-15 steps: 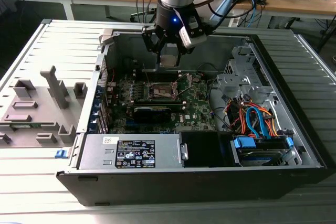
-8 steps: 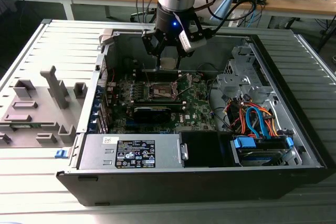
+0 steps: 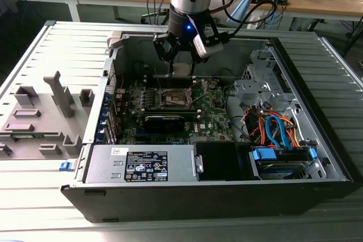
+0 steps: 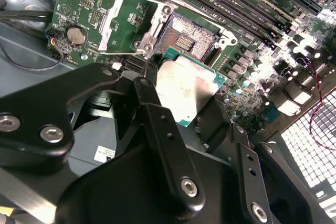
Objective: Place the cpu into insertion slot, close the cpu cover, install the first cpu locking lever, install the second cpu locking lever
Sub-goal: 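Place the cpu into insertion slot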
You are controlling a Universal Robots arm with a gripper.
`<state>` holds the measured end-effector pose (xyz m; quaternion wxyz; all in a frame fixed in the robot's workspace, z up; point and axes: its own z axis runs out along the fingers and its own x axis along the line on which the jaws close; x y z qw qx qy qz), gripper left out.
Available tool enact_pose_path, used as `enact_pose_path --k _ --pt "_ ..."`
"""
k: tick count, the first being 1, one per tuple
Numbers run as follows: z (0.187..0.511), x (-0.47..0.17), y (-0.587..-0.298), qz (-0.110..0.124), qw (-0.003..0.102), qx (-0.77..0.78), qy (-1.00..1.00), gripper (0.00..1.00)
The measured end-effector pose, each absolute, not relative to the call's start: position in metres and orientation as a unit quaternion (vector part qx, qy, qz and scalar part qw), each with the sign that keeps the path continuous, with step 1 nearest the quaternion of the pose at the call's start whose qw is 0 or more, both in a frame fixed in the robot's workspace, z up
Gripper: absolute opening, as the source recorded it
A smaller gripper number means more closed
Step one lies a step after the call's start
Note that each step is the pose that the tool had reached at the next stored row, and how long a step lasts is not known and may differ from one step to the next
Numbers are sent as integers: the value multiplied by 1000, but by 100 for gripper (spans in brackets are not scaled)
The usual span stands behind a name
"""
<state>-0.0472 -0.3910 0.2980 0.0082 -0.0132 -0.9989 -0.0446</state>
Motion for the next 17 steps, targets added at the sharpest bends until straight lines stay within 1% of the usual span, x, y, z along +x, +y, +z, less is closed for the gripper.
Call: enact_pose_path --k 17 --pt "293 -47 -396 -45 8 -13 -999 55"
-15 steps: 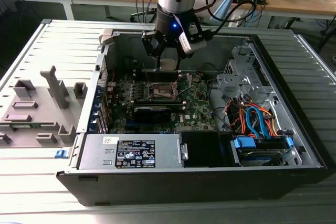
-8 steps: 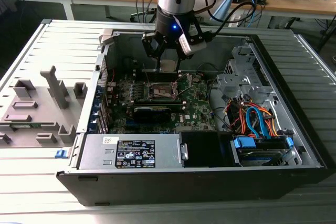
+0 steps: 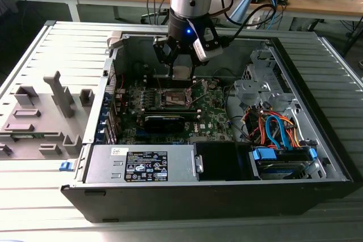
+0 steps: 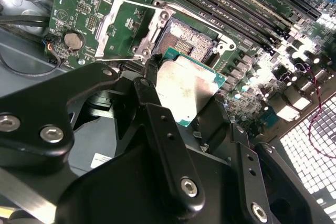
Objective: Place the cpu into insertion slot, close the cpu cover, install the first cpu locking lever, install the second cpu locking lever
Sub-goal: 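Place the cpu into insertion slot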
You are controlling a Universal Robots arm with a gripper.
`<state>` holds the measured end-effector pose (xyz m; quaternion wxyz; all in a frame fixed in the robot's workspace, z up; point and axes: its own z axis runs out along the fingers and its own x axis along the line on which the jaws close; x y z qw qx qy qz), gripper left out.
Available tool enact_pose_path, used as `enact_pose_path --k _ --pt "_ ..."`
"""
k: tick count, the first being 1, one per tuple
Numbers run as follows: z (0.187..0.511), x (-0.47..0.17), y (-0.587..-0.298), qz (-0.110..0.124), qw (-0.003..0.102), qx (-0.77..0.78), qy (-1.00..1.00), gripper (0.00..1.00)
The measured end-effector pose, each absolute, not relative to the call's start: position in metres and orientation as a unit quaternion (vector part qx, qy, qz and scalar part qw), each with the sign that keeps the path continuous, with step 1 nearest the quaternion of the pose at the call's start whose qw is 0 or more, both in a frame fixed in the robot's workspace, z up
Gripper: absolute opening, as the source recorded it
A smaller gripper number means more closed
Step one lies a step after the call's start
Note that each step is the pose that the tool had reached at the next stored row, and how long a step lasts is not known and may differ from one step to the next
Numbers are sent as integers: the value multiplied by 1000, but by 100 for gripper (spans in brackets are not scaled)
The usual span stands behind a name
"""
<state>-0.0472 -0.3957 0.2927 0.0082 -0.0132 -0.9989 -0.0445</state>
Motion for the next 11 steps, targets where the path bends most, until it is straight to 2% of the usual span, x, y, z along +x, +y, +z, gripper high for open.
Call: enact_pose_path --k 11 --pt "289 -47 -399 -45 8 -13 -999 55"
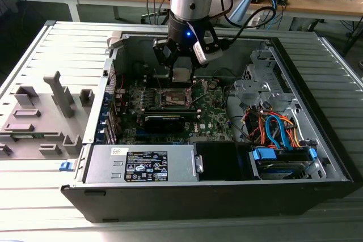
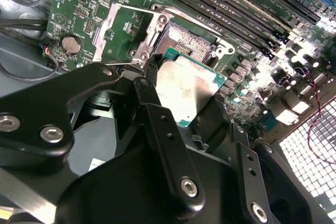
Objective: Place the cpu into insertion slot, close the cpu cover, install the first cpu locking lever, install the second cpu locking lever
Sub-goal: 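Place the cpu into insertion slot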
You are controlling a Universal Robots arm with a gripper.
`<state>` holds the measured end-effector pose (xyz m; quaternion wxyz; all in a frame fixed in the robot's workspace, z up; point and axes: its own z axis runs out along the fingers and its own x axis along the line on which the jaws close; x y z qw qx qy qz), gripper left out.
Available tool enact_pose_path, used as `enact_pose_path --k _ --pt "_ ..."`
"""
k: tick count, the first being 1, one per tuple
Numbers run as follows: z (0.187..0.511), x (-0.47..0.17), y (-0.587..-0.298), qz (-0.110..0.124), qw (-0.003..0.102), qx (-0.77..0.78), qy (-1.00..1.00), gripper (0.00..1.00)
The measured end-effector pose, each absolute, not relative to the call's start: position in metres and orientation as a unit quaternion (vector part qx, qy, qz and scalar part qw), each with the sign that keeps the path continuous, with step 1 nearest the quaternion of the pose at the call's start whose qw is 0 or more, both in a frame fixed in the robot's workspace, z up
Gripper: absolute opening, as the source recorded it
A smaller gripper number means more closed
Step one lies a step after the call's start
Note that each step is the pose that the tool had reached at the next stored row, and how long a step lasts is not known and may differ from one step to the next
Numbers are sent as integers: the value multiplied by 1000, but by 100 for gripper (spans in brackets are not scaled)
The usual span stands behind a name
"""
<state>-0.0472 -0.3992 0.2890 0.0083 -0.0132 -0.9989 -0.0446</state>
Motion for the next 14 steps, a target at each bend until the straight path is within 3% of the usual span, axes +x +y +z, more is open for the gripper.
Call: enact_pose_path --k 14 --pt "285 -47 -404 -45 8 -13 -999 55"
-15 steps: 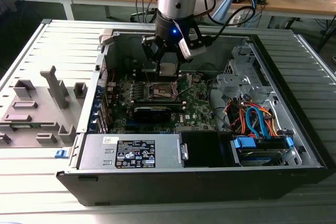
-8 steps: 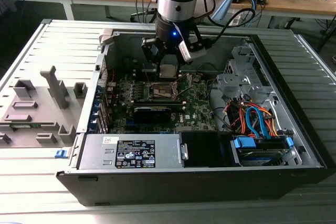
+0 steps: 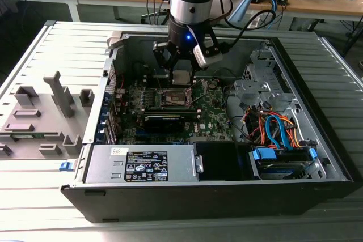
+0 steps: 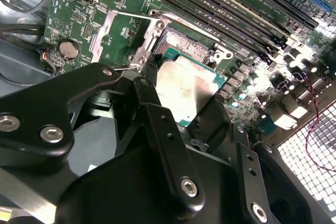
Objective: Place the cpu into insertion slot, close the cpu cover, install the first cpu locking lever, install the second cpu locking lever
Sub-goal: 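Place the cpu into insertion slot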
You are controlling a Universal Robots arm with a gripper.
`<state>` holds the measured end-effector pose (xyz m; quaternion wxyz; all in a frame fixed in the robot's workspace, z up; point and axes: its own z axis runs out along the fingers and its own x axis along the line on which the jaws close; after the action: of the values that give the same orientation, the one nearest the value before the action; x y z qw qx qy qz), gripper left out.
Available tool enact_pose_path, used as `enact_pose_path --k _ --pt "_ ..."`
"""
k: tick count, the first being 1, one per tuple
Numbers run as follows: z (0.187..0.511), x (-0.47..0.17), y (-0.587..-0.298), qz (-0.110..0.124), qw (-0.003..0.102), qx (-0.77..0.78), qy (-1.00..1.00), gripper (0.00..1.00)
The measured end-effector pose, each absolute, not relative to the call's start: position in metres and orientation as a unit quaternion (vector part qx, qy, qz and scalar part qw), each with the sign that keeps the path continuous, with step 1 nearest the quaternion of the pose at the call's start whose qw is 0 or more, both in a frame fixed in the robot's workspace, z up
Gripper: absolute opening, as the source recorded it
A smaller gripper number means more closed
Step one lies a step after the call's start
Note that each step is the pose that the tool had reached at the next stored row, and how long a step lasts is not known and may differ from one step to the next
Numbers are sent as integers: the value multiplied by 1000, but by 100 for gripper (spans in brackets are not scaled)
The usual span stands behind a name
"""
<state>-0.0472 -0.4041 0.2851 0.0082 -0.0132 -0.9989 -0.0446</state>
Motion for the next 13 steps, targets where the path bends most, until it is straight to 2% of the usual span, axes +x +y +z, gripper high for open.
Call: enact_pose_path --k 13 --pt "284 -47 -406 -45 8 -13 -999 55"
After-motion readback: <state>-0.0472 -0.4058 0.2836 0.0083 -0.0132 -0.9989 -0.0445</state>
